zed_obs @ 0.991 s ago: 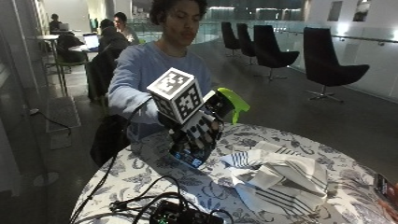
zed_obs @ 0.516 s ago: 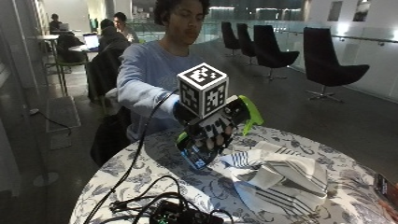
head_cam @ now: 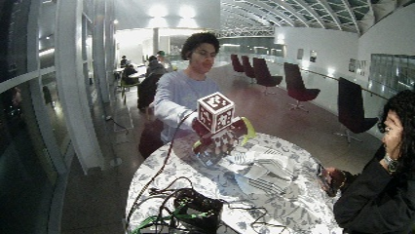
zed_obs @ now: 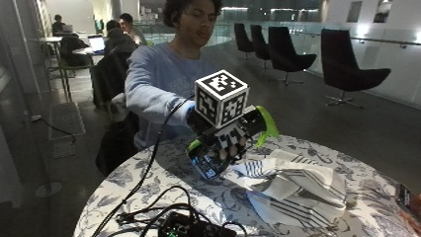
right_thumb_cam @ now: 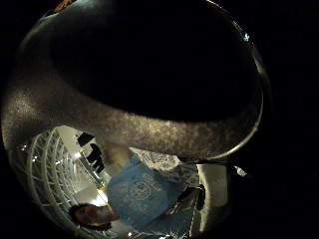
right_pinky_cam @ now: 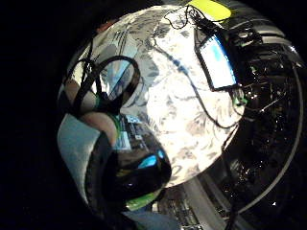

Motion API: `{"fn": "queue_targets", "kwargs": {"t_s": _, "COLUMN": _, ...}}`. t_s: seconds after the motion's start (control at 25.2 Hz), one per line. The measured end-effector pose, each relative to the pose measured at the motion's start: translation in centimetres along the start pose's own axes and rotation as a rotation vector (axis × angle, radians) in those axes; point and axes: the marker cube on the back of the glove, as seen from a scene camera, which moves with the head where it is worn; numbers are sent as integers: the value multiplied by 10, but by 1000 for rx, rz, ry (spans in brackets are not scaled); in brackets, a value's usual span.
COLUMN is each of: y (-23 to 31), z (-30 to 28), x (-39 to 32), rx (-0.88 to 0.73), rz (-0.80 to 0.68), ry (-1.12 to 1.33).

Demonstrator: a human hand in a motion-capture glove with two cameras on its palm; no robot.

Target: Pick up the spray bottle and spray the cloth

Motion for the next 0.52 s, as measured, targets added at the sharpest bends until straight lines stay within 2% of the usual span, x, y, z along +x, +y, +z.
{"fn": "queue_targets", "kwargs": {"t_s": 0.52, "y": -4, "z": 2, "x": -3, "rx": 25, "rz": 30, "ry": 46}}
